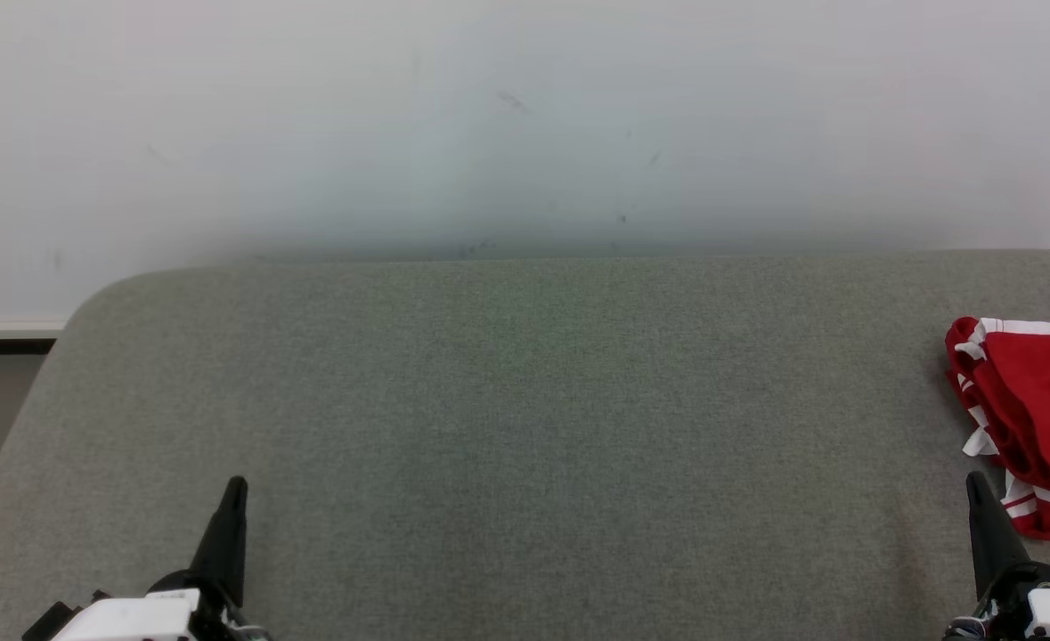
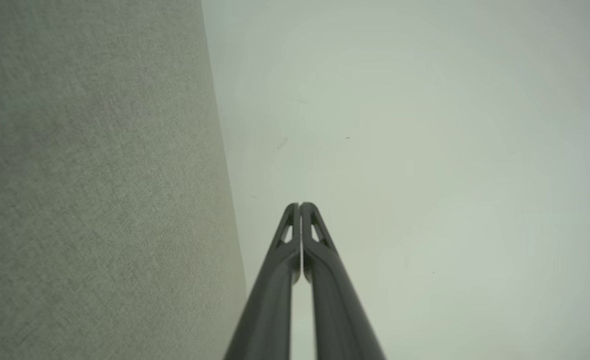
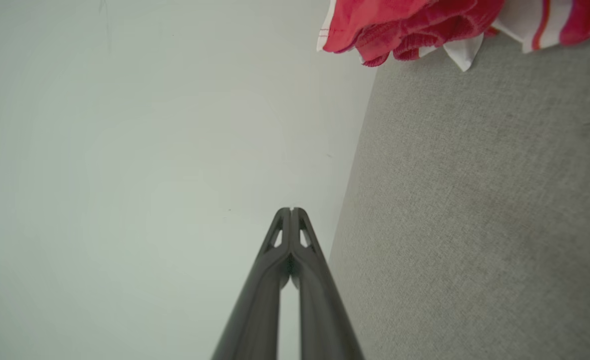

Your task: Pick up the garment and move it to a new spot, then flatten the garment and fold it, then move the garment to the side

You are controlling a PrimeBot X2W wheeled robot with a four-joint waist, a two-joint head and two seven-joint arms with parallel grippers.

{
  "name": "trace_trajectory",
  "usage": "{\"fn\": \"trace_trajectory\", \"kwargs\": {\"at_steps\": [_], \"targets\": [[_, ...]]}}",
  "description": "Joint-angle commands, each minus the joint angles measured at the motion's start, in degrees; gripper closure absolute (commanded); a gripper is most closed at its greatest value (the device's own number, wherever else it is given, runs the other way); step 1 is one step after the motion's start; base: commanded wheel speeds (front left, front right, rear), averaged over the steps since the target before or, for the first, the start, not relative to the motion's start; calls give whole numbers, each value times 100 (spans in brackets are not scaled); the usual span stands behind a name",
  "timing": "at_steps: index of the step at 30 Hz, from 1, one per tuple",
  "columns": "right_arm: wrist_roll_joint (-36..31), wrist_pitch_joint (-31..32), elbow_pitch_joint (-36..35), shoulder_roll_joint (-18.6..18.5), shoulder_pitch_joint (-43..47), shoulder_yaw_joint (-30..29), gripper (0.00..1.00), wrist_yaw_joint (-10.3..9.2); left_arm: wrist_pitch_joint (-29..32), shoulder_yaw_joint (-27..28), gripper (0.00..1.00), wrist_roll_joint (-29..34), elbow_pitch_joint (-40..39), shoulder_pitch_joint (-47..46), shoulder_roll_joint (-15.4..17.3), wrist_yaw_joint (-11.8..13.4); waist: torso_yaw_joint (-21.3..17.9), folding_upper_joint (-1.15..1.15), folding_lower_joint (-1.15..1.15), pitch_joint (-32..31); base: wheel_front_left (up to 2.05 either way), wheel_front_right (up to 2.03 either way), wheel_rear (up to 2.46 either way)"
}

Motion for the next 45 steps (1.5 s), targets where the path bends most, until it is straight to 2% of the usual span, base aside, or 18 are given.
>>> {"fn": "trace_trajectory", "kwargs": {"at_steps": [1, 45], "targets": [[119, 23, 19, -50, -89, -23, 100, -12, 21, 42, 100, -153, 8, -73, 42, -43, 1, 0, 0, 3, 0, 0, 0], [102, 24, 19, -50, -87, -21, 100, -12, 52, 72, 100, -59, 7, -72, 7, -40, 1, 0, 0, 5, 0, 0, 0]]}}
